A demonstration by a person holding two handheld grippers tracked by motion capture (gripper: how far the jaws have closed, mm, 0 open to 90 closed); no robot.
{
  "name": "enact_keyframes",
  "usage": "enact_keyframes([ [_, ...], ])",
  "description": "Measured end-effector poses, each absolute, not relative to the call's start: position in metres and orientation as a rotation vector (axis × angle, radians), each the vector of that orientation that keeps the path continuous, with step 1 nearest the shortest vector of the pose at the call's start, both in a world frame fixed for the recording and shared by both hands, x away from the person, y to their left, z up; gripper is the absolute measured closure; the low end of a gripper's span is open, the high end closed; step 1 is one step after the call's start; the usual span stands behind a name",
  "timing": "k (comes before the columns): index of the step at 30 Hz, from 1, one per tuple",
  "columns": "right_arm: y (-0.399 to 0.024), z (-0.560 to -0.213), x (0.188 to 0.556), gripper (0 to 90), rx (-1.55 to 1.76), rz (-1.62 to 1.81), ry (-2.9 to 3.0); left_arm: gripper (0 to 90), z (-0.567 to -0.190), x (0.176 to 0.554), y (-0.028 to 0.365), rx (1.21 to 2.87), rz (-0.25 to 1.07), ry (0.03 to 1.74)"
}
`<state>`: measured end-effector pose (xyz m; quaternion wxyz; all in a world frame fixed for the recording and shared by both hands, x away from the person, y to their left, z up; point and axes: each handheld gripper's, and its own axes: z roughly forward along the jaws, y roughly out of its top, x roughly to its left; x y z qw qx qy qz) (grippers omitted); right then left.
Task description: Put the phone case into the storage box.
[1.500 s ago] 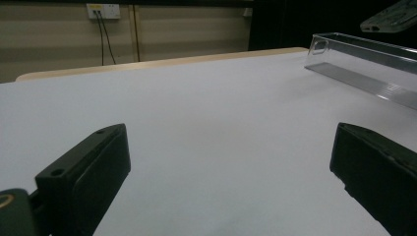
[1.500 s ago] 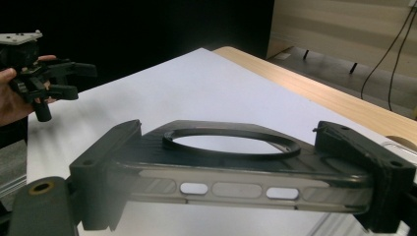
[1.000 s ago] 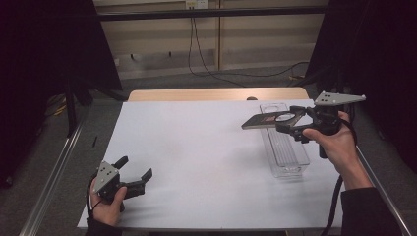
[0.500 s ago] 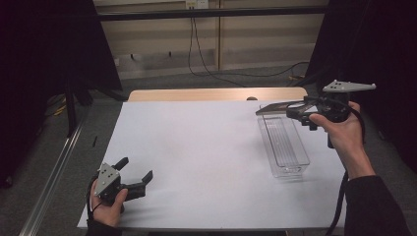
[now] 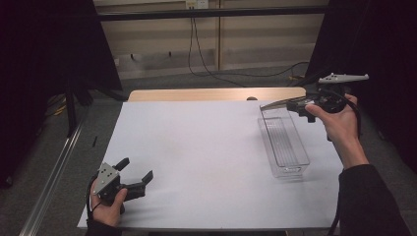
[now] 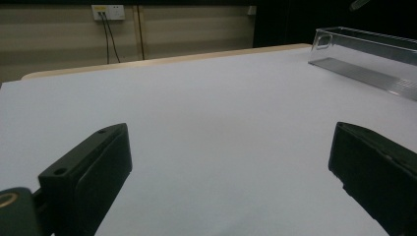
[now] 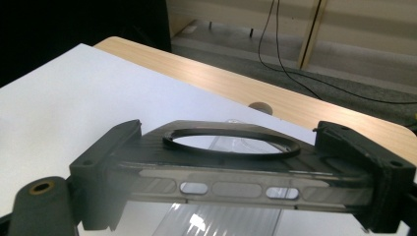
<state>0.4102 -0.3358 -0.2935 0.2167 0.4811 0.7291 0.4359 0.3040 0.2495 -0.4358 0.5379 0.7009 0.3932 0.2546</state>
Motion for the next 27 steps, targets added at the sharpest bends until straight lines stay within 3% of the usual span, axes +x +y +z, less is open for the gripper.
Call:
enact_keyframes([
  [27, -0.331, -0.317, 0.437, 11.9, 1.426, 1.043, 2.035, 2.6, -0.437, 0.307, 0.251, 1.681, 0.614, 0.944],
])
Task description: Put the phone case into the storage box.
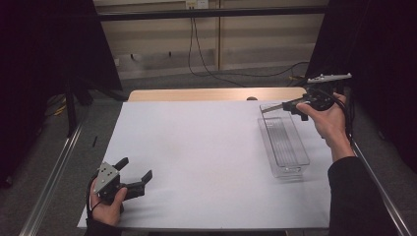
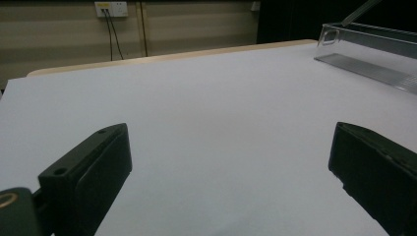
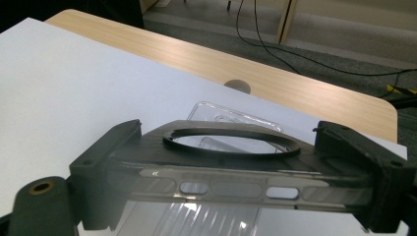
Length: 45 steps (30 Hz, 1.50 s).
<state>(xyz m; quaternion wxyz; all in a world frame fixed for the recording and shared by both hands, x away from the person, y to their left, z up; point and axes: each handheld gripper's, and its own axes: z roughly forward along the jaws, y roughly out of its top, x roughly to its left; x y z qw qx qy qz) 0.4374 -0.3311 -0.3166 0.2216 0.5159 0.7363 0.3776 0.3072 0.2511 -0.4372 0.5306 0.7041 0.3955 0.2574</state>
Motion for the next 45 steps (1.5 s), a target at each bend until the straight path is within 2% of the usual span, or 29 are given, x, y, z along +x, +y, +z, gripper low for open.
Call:
enact_keyframes([
  [18, -0.329, -0.328, 0.446, 11.9, 1.517, 0.971, 1.994, 2.6, -0.437, 0.307, 0.251, 1.678, 0.613, 0.947],
  [45, -0.299, -0.356, 0.456, 11.9, 1.642, 0.82, 1.882, 2.6, -0.434, 0.305, 0.252, 1.671, 0.624, 0.943],
])
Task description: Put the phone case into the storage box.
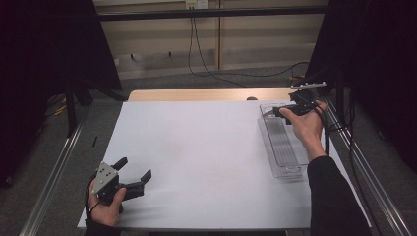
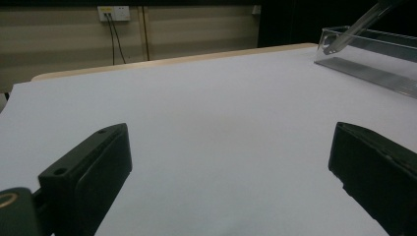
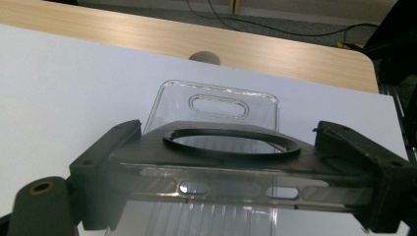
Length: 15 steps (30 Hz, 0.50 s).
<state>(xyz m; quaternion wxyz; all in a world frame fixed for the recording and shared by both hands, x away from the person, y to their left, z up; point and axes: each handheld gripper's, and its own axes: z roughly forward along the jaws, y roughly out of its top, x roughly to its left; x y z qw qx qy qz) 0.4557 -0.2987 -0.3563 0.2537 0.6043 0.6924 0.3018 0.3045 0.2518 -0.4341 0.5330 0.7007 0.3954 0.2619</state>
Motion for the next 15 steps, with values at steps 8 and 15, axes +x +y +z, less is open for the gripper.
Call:
enact_keyframes([
  [8, -0.293, -0.364, 0.458, 11.9, 1.644, 0.808, 1.846, 2.7, -0.434, 0.305, 0.252, 1.679, 0.622, 0.937],
  [15, -0.291, -0.368, 0.463, 12.0, 1.639, 0.812, 1.823, 2.7, -0.435, 0.305, 0.252, 1.68, 0.624, 0.939],
])
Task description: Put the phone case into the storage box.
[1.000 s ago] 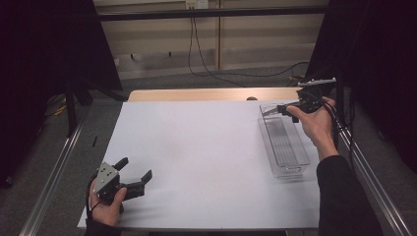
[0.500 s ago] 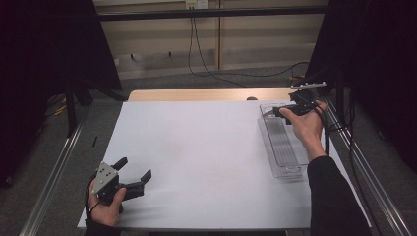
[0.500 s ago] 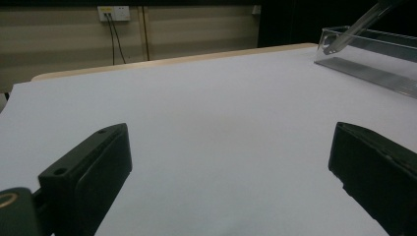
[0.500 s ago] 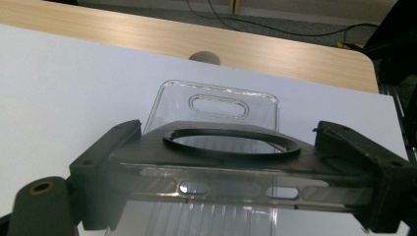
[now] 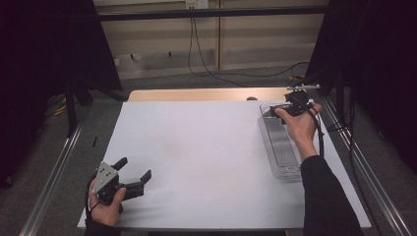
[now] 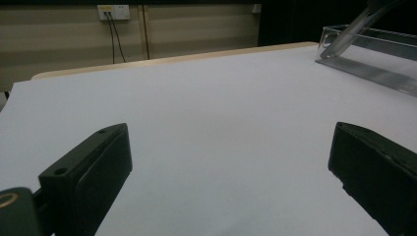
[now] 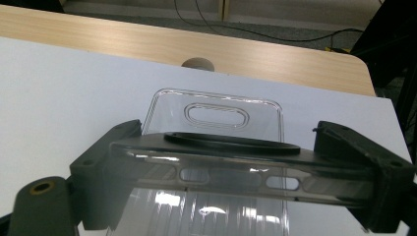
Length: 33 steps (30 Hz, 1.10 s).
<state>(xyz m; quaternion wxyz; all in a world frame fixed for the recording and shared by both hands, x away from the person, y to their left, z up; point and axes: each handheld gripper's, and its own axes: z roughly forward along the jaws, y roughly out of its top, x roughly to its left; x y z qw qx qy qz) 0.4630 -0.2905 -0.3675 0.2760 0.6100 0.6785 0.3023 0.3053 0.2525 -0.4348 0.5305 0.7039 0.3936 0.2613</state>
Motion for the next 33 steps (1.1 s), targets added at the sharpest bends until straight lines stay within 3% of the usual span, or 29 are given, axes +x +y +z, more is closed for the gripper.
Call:
enact_keyframes([
  [33, -0.283, -0.372, 0.488, 12.2, 1.531, 0.882, 1.764, 2.9, -0.434, 0.305, 0.252, 1.68, 0.634, 0.93],
])
